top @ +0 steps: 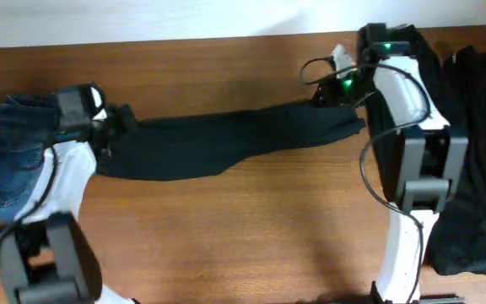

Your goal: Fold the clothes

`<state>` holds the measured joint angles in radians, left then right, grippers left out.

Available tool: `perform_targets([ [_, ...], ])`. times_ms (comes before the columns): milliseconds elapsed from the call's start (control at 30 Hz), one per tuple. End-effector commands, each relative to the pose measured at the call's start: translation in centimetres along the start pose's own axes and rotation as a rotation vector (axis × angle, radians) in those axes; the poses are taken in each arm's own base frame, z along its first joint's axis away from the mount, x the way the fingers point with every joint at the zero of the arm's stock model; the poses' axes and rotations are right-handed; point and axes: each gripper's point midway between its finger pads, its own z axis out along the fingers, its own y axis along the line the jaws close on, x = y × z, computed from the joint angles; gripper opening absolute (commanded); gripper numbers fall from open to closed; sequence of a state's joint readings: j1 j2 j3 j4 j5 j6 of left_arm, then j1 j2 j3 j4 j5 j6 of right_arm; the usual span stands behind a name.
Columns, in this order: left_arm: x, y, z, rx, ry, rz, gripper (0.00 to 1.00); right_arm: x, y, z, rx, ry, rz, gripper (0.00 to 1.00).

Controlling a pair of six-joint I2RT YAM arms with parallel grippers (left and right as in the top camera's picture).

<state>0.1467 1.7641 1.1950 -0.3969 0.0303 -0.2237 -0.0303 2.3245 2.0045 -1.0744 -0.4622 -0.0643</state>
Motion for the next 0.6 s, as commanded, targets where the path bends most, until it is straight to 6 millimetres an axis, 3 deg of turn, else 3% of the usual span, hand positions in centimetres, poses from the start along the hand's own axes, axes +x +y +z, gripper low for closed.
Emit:
perform_targets([
  [0, 3.3, 0.6, 3.7, -0.017, 0.118, 0.014, 0.99, 1.7, -1.4, 2.5, 0.024, 0.081, 0.022, 0.49],
  [200, 7.1, 1.6, 7.1, -0.043, 0.237, 0.010, 0.99, 4.3, -5.8, 4.3, 0.203, 0.194, 0.061, 0.49],
  [333, 7.6, 1.1, 7.4, -0.010, 0.258, 0.005, 0.99, 5.4, -9.5, 2.8, 0.365, 0.223, 0.145, 0.49],
  [467, 8.0, -1.0, 7.2, 0.108, 0.281, -0.010, 0.99, 5.9, -11.3, 1.7, 0.364, 0.225, 0.196, 0.48],
  [567, 8.1, -1.4, 7.1, 0.118, 0.285, -0.003, 0.99, 6.1, -12.3, 1.2, 0.354, 0.219, 0.228, 0.48],
])
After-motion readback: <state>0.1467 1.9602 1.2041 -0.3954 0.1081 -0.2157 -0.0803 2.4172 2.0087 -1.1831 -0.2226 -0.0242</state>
